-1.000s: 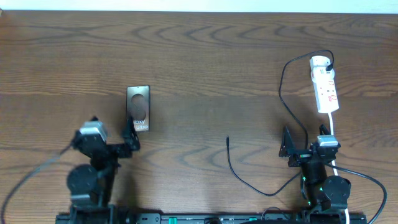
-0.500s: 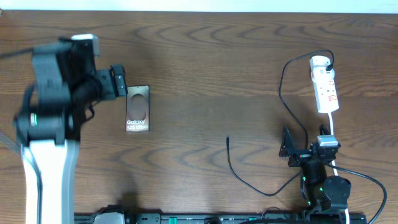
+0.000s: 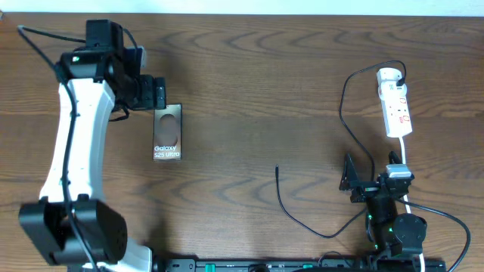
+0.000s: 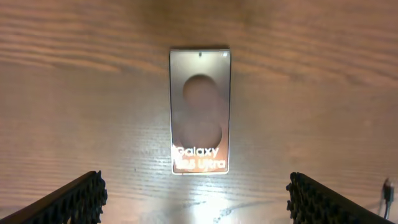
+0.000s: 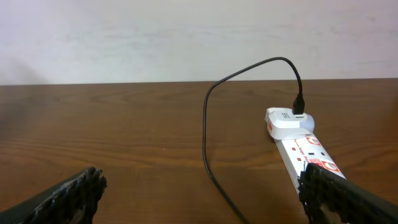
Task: Plug charger to phone and switch on socket
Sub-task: 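Move the left gripper forward over the phone and lower it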
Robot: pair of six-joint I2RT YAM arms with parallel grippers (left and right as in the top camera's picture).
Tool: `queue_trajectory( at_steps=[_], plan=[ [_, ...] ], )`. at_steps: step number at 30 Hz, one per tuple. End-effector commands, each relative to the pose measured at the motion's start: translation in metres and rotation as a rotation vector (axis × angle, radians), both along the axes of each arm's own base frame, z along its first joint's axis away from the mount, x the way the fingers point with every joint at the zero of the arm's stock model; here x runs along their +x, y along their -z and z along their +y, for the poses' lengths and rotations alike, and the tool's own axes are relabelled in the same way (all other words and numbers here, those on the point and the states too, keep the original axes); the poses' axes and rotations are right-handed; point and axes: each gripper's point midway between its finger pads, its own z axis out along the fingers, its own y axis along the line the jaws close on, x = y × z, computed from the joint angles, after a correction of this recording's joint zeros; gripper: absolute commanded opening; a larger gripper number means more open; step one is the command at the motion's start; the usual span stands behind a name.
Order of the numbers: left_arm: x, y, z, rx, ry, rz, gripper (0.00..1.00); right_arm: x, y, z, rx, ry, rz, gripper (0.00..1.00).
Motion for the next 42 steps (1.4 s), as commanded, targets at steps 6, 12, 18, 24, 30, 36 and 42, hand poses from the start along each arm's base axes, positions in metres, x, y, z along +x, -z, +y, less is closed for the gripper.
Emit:
queue_trajectory(
  at_steps=[6, 12, 18, 24, 30, 36, 42],
  plan=[
    [0.001, 0.035, -0.001, -0.016, 0.015, 0.116, 0.93, 0.0, 0.001, 0.001, -0.012, -0.005, -0.001, 0.99],
    [-0.002, 0.062, -0.001, -0.023, 0.015, 0.194, 0.93, 0.0, 0.001, 0.001, -0.012, -0.005, -0.001, 0.99],
    [-0.001, 0.084, -0.001, -0.024, 0.016, 0.211, 0.92, 0.0, 0.001, 0.001, -0.012, -0.005, -0.001, 0.99],
    [-0.003, 0.102, -0.002, -0.024, 0.017, 0.208, 0.92, 0.0, 0.001, 0.001, -0.012, -0.005, -0.001, 0.99],
    [-0.006, 0.116, -0.009, -0.021, 0.037, 0.211, 0.92, 0.0, 0.001, 0.001, -0.012, -0.005, -0.001, 0.99],
    [-0.008, 0.128, -0.022, -0.014, 0.072, 0.203, 0.93, 0.0, 0.001, 0.001, -0.012, -0.005, -0.001, 0.99],
    [-0.008, 0.136, -0.023, -0.005, 0.079, 0.194, 0.92, 0.0, 0.001, 0.001, -0.012, -0.005, -0.001, 0.99]
  ],
)
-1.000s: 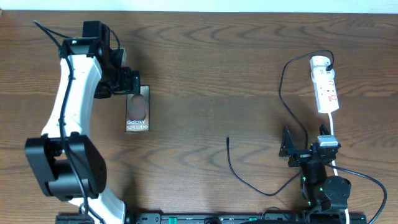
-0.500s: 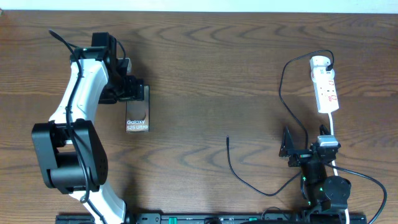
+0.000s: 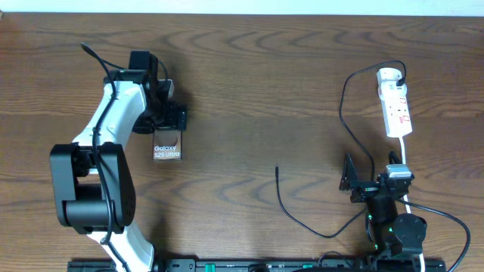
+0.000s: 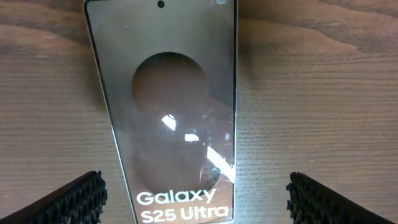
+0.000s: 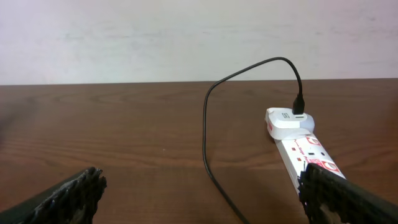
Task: Plug charger to phone and switch on socket
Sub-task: 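Move the left gripper forward over the phone and lower it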
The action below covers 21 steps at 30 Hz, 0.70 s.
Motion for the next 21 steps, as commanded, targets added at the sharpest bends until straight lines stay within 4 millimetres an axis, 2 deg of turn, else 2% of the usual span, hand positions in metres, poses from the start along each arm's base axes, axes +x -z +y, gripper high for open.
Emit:
queue_trajectory(
  at_steps=[1, 10, 17, 21],
  plan=[
    [-0.004, 0.007, 0.002, 0.009, 0.015, 0.017, 0.92, 0.0, 0.001, 0.001, -0.012, -0.005, 0.0, 0.99],
    [0.002, 0.012, 0.002, 0.009, 0.014, -0.015, 0.92, 0.0, 0.001, 0.001, -0.012, -0.005, 0.0, 0.99],
    [-0.003, 0.025, 0.01, 0.054, 0.007, -0.012, 0.92, 0.0, 0.001, 0.001, -0.012, -0.005, 0.0, 0.99],
    [-0.004, 0.025, 0.01, 0.057, 0.007, -0.012, 0.93, 0.0, 0.001, 0.001, -0.012, -0.005, 0.0, 0.99]
  ],
)
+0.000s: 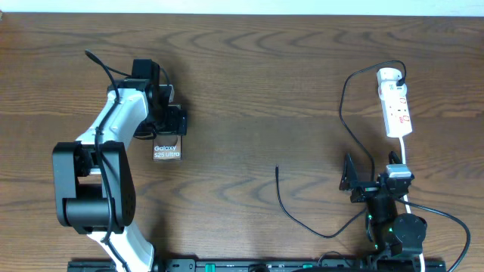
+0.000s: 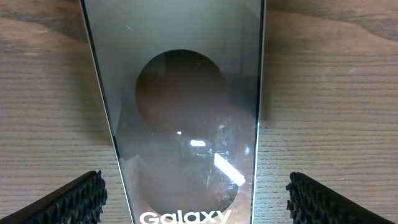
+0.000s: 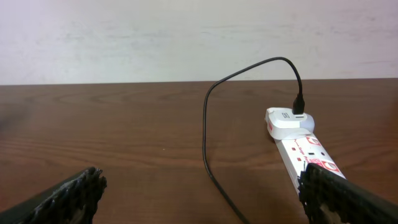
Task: Plug charger to phone and switch on socket
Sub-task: 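Move the left gripper forward over the phone and lower it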
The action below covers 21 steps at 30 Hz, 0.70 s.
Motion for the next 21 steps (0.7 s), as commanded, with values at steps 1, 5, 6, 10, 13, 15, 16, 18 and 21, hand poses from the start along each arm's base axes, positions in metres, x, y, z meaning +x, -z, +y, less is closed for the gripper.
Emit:
queue_trajectory(
  at_steps=[1, 5, 6, 10, 13, 15, 16, 18, 21],
  plan=[
    [-0.0006, 0.0043, 0.005, 0.028, 0.009, 0.006, 0.93, -0.0004, 0.0005, 0.0014, -0.012, -0.005, -0.001, 0.99],
    [0.0, 0.0042, 0.0049, 0.028, 0.008, 0.004, 0.93, -0.0004, 0.0006, 0.0014, -0.012, -0.005, 0.0, 0.99],
    [0.0003, 0.0042, 0.0049, 0.027, 0.004, 0.003, 0.92, -0.0004, 0.0005, 0.0013, -0.012, -0.005, -0.001, 0.99],
    [0.0008, 0.0043, 0.0042, 0.022, -0.02, 0.003, 0.92, -0.0004, 0.0005, 0.0013, -0.012, -0.005, -0.001, 0.99],
    [0.0001, 0.0049, 0.0036, 0.023, -0.018, 0.004, 0.93, -0.0004, 0.0005, 0.0013, -0.012, -0.005, -0.001, 0.99],
    [-0.0001, 0.005, 0.0037, 0.023, -0.018, 0.005, 0.93, -0.0004, 0.0005, 0.0013, -0.012, -0.005, -0.001, 0.99],
    [-0.0001, 0.005, 0.0037, 0.023, -0.018, 0.005, 0.92, -0.0004, 0.0005, 0.0013, -0.012, -0.005, -0.001, 0.99],
    [-0.0001, 0.0052, 0.0037, 0.023, -0.018, 0.005, 0.92, -0.0004, 0.0005, 0.0013, -0.012, -0.005, -0.001, 0.99],
    [-0.0004, 0.0061, 0.0037, 0.023, -0.018, 0.008, 0.93, -0.0004, 0.0005, 0.0014, -0.012, -0.005, -0.001, 0.99]
  ],
)
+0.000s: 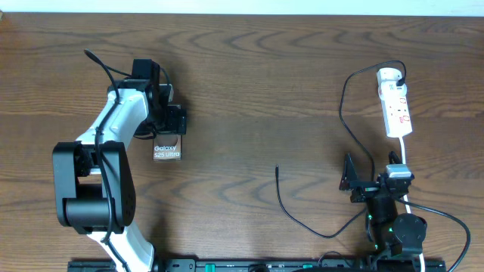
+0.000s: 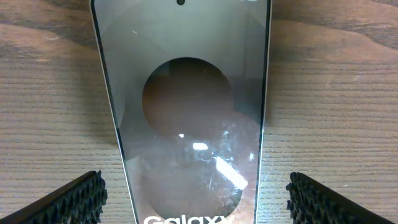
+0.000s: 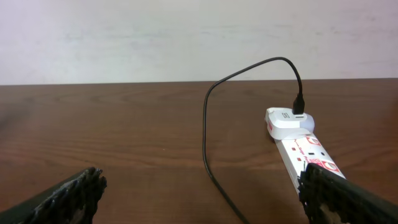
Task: Plug charger to phone and switch on socket
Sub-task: 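Move the left gripper forward over the phone and lower it, then close the left gripper on the phone's long sides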
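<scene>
The phone (image 2: 186, 112) lies screen up on the table, and its "Galaxy S25 Ultra" label (image 1: 167, 151) shows in the overhead view. My left gripper (image 2: 196, 199) hangs open low over it, one finger on each side of the phone, and covers its upper part (image 1: 168, 121). The black charger cable (image 1: 342, 98) runs from a white adapter (image 3: 287, 119) in the white power strip (image 1: 395, 106), with its free plug end (image 1: 277, 168) lying on the table. My right gripper (image 3: 199, 199) is open near the strip and holds nothing.
The table is dark brown wood (image 1: 265, 75). The cable loops (image 1: 302, 219) across the front right, close to the right arm's base (image 1: 393, 234). A pale wall (image 3: 186, 37) stands behind the table's far edge.
The phone's top edge with its camera hole has come into the left wrist view, so the left gripper has shifted slightly. The right arm, cable and strip are unchanged.
First my left gripper stood open well above the phone, the whole phone showing in its view. Then it was lower and over the phone, which filled the view. It stayed close over it, open. The right gripper stayed open by the strip throughout.
</scene>
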Robot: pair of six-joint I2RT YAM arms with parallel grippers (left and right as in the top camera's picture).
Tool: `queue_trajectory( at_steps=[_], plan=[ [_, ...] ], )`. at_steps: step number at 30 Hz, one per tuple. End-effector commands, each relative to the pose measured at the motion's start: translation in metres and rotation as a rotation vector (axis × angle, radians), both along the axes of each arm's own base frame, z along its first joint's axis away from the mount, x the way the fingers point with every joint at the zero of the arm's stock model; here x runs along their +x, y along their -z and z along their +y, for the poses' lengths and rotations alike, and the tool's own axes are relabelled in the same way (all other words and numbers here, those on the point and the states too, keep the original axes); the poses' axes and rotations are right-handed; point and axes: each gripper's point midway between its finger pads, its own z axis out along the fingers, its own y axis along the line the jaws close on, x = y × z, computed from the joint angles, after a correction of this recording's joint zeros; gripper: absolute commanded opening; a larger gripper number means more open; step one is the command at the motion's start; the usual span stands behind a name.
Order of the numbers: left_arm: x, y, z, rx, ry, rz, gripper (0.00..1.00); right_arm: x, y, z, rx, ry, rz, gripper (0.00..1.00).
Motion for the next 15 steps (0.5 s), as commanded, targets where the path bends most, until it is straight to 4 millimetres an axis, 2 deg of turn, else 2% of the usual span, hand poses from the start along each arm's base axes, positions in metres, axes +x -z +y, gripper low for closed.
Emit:
queue_trajectory(
  at_steps=[1, 15],
  plan=[
    [-0.0037, 0.0063, 0.0015, 0.01, -0.008, 0.021, 0.92, -0.0004, 0.0005, 0.0014, -0.012, -0.005, -0.001, 0.99],
    [-0.0078, 0.0126, 0.0012, 0.008, -0.007, 0.027, 0.93, -0.0004, 0.0006, 0.0013, -0.012, -0.005, 0.0, 0.99]
  ],
)
